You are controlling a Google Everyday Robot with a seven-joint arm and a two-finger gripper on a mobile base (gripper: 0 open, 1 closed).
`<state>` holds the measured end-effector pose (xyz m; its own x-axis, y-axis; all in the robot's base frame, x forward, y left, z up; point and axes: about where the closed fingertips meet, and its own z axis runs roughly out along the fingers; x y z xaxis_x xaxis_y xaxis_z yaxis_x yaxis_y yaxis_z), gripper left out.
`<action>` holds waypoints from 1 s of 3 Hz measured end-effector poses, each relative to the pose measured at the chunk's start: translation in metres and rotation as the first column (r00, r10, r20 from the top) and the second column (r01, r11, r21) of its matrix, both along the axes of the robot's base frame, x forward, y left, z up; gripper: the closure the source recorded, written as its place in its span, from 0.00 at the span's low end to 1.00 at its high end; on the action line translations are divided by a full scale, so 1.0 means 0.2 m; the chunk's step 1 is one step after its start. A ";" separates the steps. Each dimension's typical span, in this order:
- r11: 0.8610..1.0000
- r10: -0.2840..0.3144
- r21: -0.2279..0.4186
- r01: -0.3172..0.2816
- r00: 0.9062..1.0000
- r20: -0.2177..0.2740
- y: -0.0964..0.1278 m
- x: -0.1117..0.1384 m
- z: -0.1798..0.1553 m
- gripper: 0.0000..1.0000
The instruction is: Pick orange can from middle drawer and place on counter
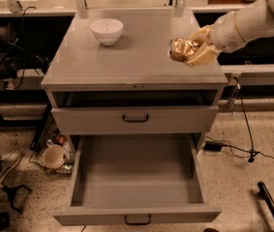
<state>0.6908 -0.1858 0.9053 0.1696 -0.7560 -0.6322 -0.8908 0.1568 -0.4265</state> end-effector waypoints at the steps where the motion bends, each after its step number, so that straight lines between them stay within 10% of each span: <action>1: 1.000 -0.004 -0.001 0.004 0.999 -0.043 0.09 0.11 -0.06 1.00; 3: 0.998 -0.067 -0.010 0.066 0.986 -0.150 0.17 0.30 -0.23 0.52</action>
Offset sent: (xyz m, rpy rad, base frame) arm 0.0682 0.0318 -0.0354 -0.0147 0.1386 -0.0885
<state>0.7499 -0.1524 0.8601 0.0225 -0.7658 -0.6427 -0.9325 0.2157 -0.2896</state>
